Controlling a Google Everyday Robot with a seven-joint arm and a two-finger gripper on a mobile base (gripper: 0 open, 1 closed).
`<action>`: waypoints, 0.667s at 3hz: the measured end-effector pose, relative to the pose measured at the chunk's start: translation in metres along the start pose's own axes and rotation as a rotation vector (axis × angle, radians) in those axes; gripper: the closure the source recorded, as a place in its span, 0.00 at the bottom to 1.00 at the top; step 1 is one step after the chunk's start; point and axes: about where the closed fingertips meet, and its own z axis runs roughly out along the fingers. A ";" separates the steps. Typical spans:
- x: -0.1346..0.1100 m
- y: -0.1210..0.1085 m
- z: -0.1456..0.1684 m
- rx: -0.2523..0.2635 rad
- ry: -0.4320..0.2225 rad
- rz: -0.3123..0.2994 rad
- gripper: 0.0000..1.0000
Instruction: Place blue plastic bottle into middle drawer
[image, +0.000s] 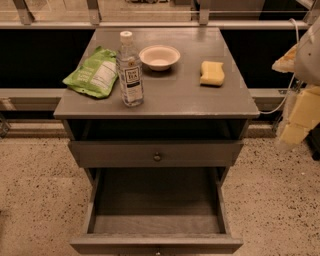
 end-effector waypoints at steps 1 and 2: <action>0.000 0.000 0.000 0.000 0.000 0.000 0.00; -0.033 -0.009 0.004 -0.001 -0.086 -0.061 0.00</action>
Offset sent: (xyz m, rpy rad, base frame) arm 0.0496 0.0954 0.0160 0.2059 -0.0794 0.2602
